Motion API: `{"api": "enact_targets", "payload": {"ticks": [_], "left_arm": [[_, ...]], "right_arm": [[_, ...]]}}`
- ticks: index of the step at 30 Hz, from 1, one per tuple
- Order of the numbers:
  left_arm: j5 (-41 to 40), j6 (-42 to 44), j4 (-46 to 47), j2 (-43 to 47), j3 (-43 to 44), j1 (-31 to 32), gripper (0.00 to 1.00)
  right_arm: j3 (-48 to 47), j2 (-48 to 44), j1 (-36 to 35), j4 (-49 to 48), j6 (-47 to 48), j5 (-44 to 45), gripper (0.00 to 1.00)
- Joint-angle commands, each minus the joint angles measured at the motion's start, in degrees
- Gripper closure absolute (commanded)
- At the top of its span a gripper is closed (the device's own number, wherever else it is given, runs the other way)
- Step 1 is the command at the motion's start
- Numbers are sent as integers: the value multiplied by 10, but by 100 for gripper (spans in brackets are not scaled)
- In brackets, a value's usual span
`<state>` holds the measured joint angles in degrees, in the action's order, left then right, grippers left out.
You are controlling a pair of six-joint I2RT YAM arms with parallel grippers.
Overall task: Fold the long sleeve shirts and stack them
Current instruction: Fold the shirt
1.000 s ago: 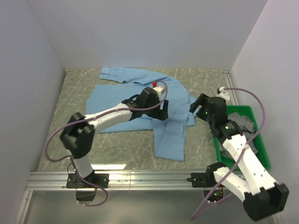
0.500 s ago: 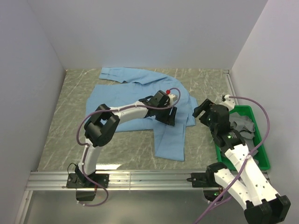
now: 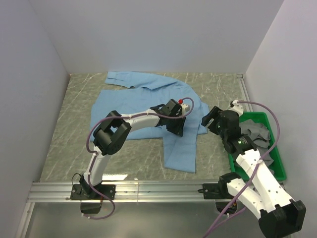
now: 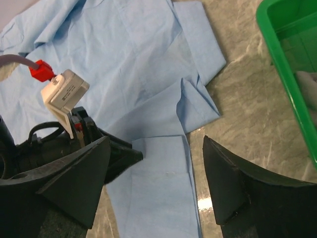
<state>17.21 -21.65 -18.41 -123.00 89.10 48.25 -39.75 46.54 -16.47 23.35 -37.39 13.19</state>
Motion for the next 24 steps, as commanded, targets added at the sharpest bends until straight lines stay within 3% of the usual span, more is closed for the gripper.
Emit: {"api": "enact_targets", "payload": {"ticks": [1, 2, 4, 14, 24], "left_arm": [[22, 23, 13, 11, 13, 3, 80], [25, 29, 4, 20, 14, 2, 93], [17, 51, -4, 31, 19, 3, 99], [16, 173, -27, 129, 15, -5, 99], [41, 315, -81, 190, 31, -14, 100]], "right_arm": [[5, 9, 1, -30, 19, -22, 19], [3, 14, 2, -31, 22, -26, 19], [-2, 21, 1, -31, 32, -47, 19], [-21, 61, 11, -52, 111, -175, 20], [6, 36, 21, -141, 177, -284, 19]]}}
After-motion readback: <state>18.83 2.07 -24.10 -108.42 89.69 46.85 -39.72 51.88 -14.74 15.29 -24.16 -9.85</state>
